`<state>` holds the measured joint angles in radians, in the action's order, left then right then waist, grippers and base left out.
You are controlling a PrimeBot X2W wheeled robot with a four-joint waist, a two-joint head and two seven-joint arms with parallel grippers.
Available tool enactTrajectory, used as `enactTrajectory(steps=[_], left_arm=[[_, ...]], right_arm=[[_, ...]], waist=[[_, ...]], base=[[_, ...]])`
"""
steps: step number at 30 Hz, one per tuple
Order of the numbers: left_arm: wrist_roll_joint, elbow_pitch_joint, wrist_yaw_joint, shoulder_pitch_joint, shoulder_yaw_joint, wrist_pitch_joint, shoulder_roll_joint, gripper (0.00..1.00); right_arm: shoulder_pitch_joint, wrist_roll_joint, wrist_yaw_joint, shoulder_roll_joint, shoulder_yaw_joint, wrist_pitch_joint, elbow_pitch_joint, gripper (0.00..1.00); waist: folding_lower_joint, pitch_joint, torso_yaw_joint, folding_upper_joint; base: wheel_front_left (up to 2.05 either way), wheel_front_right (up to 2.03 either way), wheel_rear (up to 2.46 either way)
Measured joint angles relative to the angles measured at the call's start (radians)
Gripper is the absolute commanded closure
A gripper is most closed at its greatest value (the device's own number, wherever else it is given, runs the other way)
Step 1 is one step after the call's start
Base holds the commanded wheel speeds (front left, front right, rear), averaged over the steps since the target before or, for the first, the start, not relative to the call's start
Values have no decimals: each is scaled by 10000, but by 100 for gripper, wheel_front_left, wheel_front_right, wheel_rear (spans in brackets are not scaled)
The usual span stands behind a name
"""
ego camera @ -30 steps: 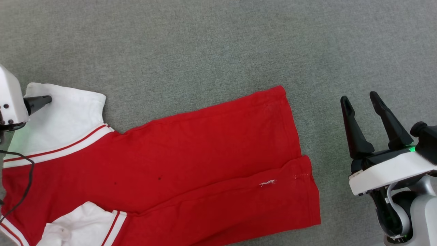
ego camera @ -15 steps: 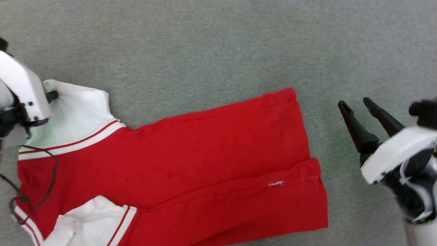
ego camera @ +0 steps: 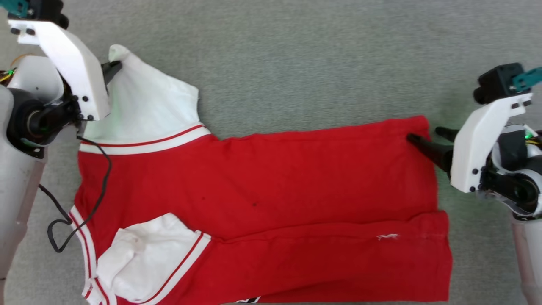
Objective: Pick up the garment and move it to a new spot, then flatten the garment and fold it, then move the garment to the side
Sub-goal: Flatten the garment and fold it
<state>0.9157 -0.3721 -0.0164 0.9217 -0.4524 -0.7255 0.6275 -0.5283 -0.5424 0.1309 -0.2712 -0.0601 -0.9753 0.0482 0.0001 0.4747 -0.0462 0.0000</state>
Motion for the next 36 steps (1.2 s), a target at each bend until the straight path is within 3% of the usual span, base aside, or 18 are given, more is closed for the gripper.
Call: enactTrajectory(steps=[7, 8, 9, 10, 19, 25, 36], left_arm=[[-40, 290, -94, 1, -40, 284, -98, 100], [-38, 295, -98, -5, -40, 311, -96, 100], [-38, 297, -98, -13, -40, 339, -98, 100], [-38, 295, -100, -30, -40, 351, -96, 100], [130, 259, -238, -695, 221, 1294, -138, 100], [506, 734, -236, -2125, 771, 2366, 36, 100], [1162, 2754, 612, -6390, 1513, 3990, 184, 100]], right_arm=[[-406, 12, 0, -128, -366, -851, 604, 0], [-447, 25, 0, -171, -424, -917, 621, 20], [-468, 17, -2, -190, -456, -940, 635, 95], [-488, -21, -2, -205, -472, -970, 650, 100], [-352, 109, 0, -581, -788, -205, 251, 100], [810, -19, 0, -719, -322, 451, -322, 100], [3651, -25, 0, -366, 476, 1827, -945, 100]], waist=[[-1, 277, 440, 0], [-1, 291, 475, 0], [-1, 296, 505, 0], [-1, 293, 529, 0], [0, -284, 675, 0], [-1, -1150, 793, 0], [-2, -2707, 1078, 0]], base=[[0, 0, 0], [0, 0, 0], [0, 0, 0], [0, 0, 0], [0, 0, 0], [0, 0, 0], [0, 0, 0]])
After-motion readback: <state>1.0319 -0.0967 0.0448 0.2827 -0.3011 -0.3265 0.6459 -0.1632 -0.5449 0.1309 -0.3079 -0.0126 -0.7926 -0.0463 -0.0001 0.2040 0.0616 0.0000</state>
